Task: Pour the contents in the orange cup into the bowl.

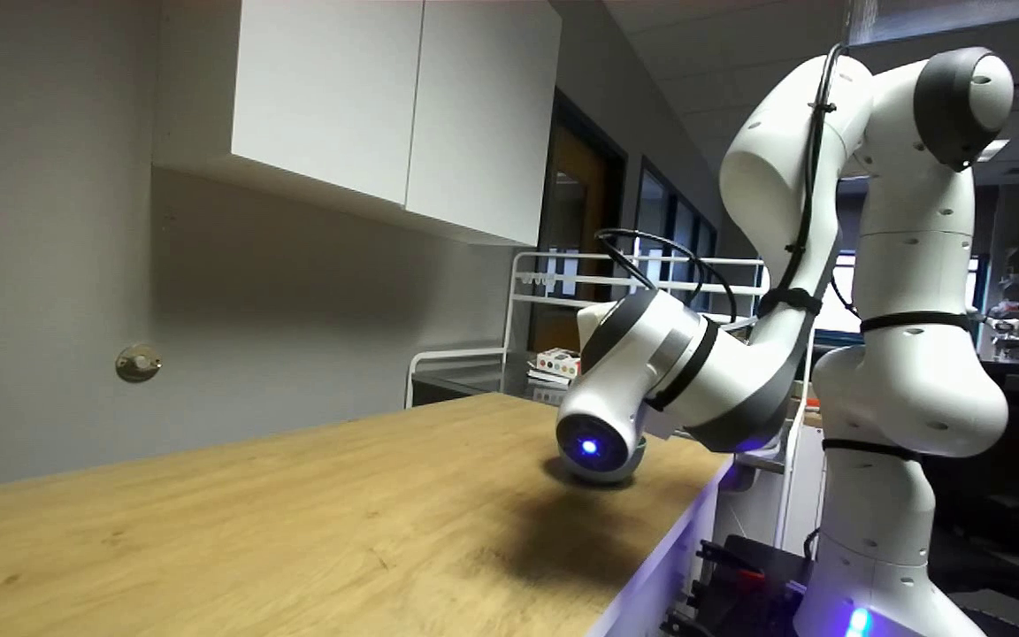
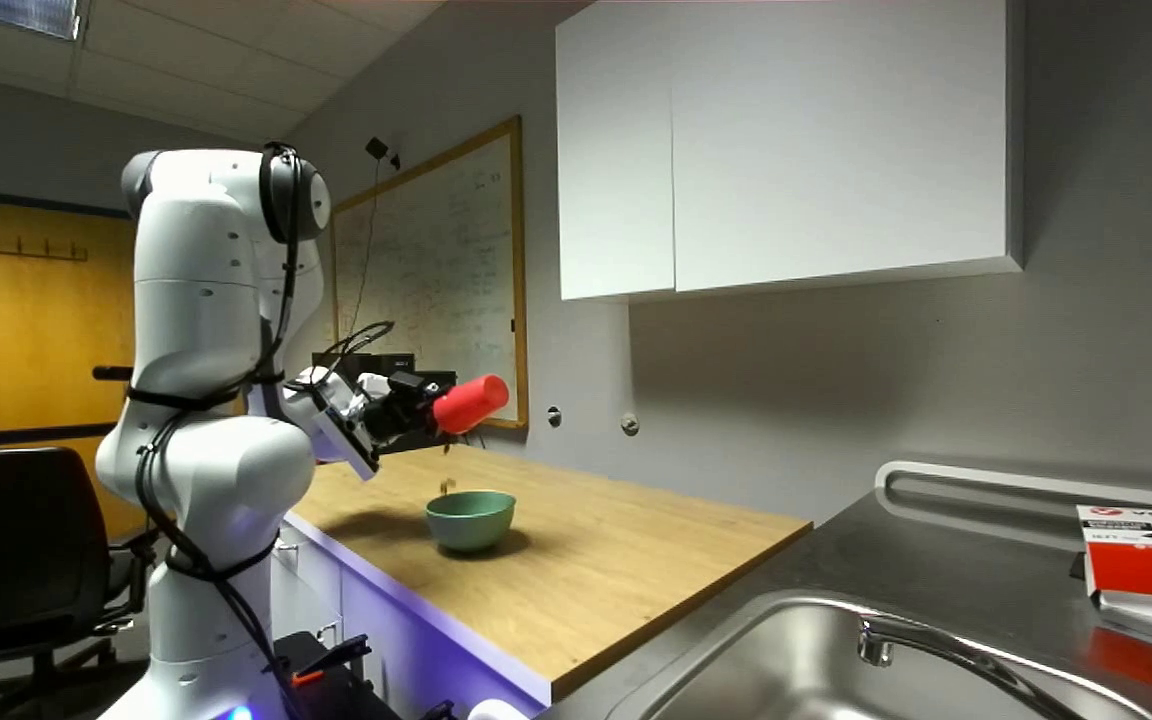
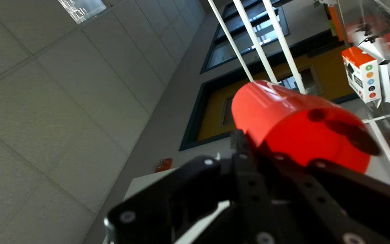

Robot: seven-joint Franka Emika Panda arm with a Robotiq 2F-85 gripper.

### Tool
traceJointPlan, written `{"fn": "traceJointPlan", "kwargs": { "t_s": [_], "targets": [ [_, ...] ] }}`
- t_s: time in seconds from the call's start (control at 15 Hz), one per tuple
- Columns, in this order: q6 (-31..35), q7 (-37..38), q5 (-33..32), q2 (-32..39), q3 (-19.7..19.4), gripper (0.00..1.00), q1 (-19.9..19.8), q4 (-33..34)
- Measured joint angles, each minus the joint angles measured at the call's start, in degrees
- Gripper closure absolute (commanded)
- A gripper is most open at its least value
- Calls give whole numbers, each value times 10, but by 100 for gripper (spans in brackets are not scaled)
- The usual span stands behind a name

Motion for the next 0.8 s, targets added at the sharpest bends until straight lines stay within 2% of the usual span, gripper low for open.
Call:
{"fn": "traceJointPlan", "kwargs": {
  "t_s": [0.8],
  "targets": [
    [-58, 27, 0, 51, -1, 99, 6, 42]
  ]
}}
